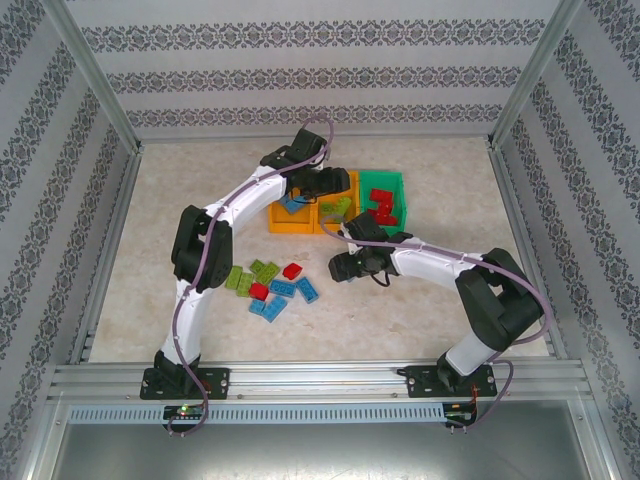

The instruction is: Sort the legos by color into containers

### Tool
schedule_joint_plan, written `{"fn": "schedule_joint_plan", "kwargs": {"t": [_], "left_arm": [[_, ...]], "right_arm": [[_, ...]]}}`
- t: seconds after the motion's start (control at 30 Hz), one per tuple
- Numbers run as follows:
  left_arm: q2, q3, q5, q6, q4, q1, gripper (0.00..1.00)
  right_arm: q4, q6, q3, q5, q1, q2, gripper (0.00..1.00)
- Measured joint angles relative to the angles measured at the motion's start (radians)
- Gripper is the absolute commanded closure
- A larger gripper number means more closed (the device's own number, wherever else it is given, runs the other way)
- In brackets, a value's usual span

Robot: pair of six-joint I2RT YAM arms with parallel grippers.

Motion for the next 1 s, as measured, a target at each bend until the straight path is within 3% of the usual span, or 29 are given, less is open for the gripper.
{"fn": "schedule_joint_plan", "kwargs": {"t": [0.3,0.5,0.73,1.0], "left_arm": [[-0.133,-0.123,-0.068,-0.013,-0.004,0.003,0.12],[-0.283,-0.327,-0.090,-0.054,0.025,0.044,0.11],[-0.471,-0.577,-0.142,-0.076,0.052,0.142,0.09],[-0.626,-0.778,-0.191,-0.077,0.058,0.169,0.07]], "right_arm": [[-0.013,-0.014,0.027,0.041,0.018,0.049,0.53],[-0.017,-0.026,0.035,0.047,0.026,0.061,0.71],[-0.007,-0.002,0.035,0.032,0.026,0.050,0.73],[0.053,0.074,0.144,-0.111,0.026,0.040,0.74]]}}
